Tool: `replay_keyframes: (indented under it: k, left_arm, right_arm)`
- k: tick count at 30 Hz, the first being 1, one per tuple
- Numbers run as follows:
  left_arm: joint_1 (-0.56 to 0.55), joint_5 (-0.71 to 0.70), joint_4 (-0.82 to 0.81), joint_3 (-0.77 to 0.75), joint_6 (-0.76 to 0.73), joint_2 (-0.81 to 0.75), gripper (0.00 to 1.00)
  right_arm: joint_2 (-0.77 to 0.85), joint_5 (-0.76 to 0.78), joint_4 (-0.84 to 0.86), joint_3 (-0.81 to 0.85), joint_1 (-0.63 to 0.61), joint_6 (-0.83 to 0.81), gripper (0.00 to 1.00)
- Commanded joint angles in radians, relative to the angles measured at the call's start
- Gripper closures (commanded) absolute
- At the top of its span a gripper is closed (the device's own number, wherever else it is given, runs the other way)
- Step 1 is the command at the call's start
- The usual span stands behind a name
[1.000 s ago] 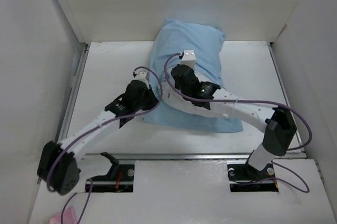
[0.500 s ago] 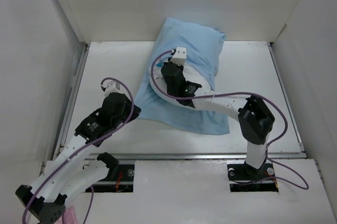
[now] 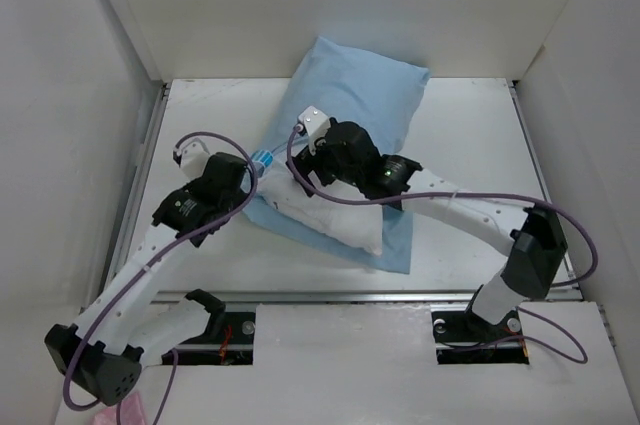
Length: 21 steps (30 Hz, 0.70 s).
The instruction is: Put the pillow into the pillowcase
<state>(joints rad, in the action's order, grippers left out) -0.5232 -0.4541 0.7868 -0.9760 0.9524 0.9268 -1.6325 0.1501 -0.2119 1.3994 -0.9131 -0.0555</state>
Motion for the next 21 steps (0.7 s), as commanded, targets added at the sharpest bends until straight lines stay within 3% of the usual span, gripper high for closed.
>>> replay_keyframes:
  k: [1,7,13,18,21]
  left_arm:
    - [0.08,-0.167,-0.001,-0.099,-0.039,0.041,1.0]
    - [0.152,-0.143,-0.095,-0.147,-0.121,0.125,1.0]
    - [0.192,-0.103,-0.159,-0.158,-0.176,0.135,1.0]
    - [0.201,-0.081,-0.17,-0.158,-0.187,0.135,1.0]
    - [0.201,-0.072,-0.17,-0.158,-0.196,0.113,1.0]
  right_arm:
    - [0.127,-0.075,-0.154,-0.007,-0.03,-0.147,0.01]
    - [0.186,-0.022,-0.208,-0.046,-0.113,-0.213,0.01]
    - [0.125,0.017,-0.261,-0.022,-0.226,-0.227,0.01]
    - [0.034,0.003,-0.095,-0.063,-0.253,-0.251,0.01]
    - [-0.022,0.186,0.106,-0.126,-0.253,-0.276,0.01]
